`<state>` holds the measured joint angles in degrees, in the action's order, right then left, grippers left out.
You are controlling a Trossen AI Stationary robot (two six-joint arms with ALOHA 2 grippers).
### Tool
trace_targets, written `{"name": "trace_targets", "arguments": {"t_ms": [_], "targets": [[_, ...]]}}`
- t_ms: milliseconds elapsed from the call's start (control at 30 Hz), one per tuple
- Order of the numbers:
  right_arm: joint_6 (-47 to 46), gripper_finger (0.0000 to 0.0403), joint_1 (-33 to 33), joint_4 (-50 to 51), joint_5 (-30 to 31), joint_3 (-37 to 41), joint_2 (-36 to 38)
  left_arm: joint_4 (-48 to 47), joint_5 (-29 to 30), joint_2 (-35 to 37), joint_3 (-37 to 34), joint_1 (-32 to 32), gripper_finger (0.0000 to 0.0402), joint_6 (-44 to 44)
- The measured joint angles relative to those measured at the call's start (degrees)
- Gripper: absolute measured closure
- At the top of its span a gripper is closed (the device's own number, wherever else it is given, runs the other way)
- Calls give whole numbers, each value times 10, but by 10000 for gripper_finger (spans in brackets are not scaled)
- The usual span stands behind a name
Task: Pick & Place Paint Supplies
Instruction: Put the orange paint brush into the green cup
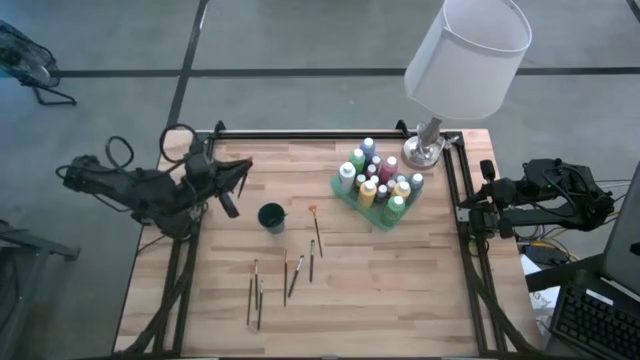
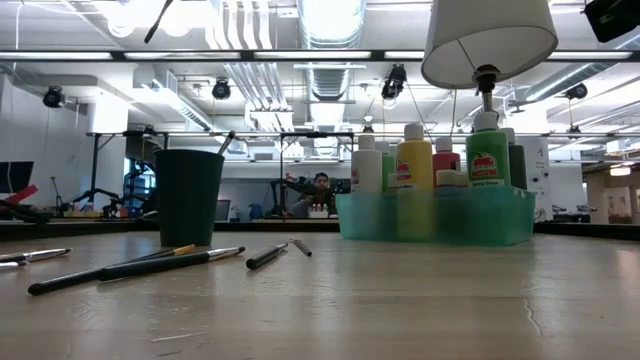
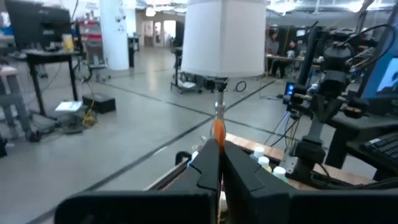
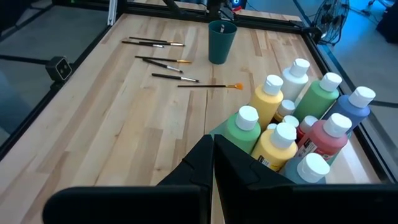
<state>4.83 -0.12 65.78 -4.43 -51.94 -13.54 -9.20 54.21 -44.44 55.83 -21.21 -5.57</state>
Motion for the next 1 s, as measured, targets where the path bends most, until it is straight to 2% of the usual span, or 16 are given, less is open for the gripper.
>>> {"name": "trace_targets", "arguments": {"t_ms": [100, 200, 333, 500, 667, 1000], "targets": [[-1, 394, 0, 0, 0, 0, 0, 77, -37, 0, -25, 13, 395, 49], [0, 394, 0, 0, 0, 0, 0, 193, -109, 2, -64, 28, 395, 109], [-2, 394, 0, 0, 0, 0, 0, 315, -186, 8, -118, 50, 395, 134], [-2, 394, 0, 0, 0, 0, 0, 337, -233, 24, -162, 71, 396, 103], [1, 394, 0, 0, 0, 0, 0, 371, -305, 40, -208, 91, 396, 70], [0, 394, 0, 0, 0, 0, 0, 454, -324, 65, -295, 99, 396, 72]]}}
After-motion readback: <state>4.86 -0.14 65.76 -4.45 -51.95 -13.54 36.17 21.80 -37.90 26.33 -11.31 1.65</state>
